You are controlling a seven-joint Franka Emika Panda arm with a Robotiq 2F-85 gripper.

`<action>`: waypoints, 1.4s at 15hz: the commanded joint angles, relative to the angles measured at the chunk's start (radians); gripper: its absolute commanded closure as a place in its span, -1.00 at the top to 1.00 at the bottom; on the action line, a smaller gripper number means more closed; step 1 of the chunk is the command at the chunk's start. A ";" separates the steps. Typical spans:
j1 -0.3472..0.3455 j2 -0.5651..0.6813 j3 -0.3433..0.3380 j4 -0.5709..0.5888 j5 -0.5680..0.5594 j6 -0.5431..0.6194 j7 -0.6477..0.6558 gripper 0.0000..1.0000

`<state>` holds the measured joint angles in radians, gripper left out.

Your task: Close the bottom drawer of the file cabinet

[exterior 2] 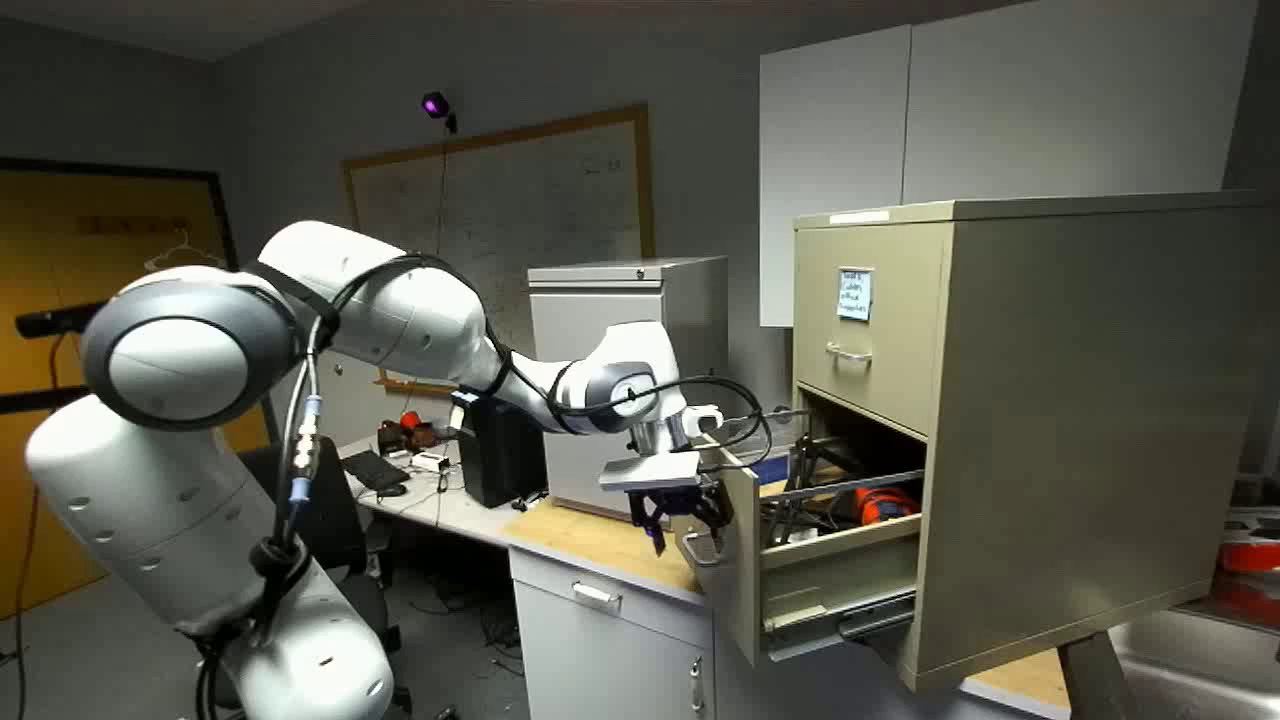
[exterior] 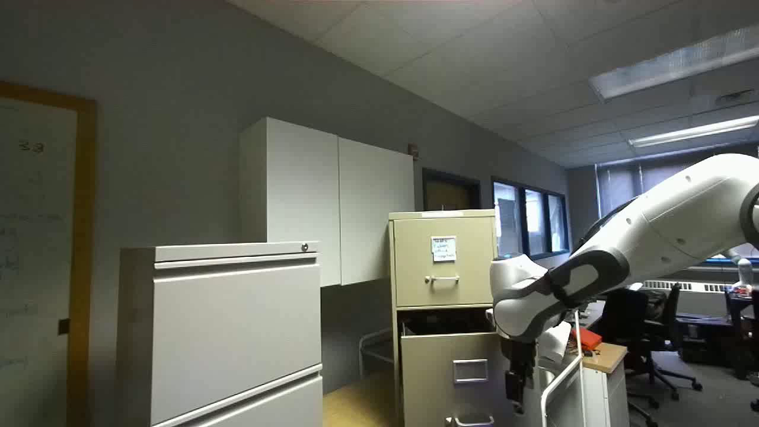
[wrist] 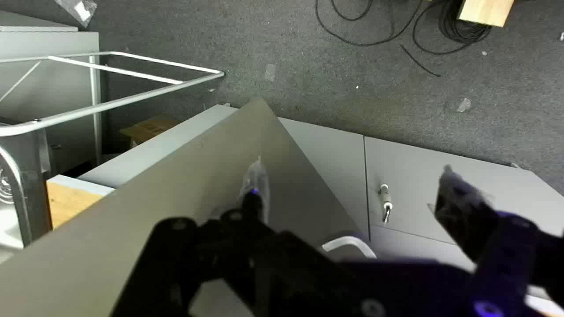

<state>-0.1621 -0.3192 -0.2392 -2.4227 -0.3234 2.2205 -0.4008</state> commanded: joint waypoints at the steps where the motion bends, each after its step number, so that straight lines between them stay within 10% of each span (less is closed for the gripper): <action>1: -0.005 0.001 0.006 0.002 0.003 0.001 -0.001 1.00; 14: -0.006 0.011 0.009 0.023 -0.006 0.009 0.003 1.00; 15: -0.005 0.015 0.011 0.031 -0.007 0.015 0.005 0.50; 21: -0.012 0.086 0.055 0.134 -0.085 0.062 0.064 -0.29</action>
<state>-0.1615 -0.3014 -0.2151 -2.3799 -0.3451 2.2742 -0.3842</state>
